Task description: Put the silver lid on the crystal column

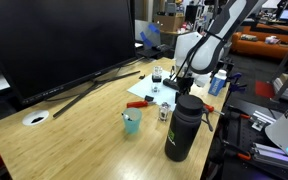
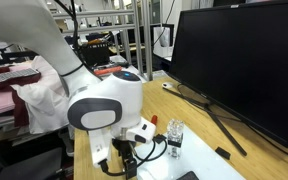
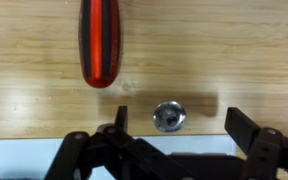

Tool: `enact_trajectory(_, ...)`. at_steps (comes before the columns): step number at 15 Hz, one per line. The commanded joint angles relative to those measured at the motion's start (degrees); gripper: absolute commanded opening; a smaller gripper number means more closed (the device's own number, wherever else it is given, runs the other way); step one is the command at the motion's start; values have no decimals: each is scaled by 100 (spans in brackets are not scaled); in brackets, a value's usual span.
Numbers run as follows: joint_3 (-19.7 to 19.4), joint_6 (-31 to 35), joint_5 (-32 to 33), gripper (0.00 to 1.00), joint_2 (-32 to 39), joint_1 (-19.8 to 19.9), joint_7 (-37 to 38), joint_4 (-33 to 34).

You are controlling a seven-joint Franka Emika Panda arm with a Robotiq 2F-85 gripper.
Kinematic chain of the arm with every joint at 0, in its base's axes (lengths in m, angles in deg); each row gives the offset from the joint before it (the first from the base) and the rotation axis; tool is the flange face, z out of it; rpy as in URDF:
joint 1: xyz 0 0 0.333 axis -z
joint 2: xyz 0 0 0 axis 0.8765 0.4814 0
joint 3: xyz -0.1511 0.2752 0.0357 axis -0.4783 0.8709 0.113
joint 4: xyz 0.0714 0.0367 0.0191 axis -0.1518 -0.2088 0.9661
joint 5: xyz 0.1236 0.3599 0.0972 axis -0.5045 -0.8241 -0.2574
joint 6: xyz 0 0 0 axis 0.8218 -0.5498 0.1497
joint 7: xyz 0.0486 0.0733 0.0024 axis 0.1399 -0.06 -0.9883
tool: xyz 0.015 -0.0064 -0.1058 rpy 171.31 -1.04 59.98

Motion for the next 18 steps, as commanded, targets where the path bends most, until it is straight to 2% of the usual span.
enact_trajectory(1,75,42,152,74,42,104,115,53)
enact_trajectory(2,69,38,166,71,46,102,123,58)
enact_trajectory(12,75,31,205,2,40,118,122,47)
enact_trajectory(14,89,16,176,0,13,138,98,34)
enact_trajectory(18,57,-160,170,3,-169,166,145,13)
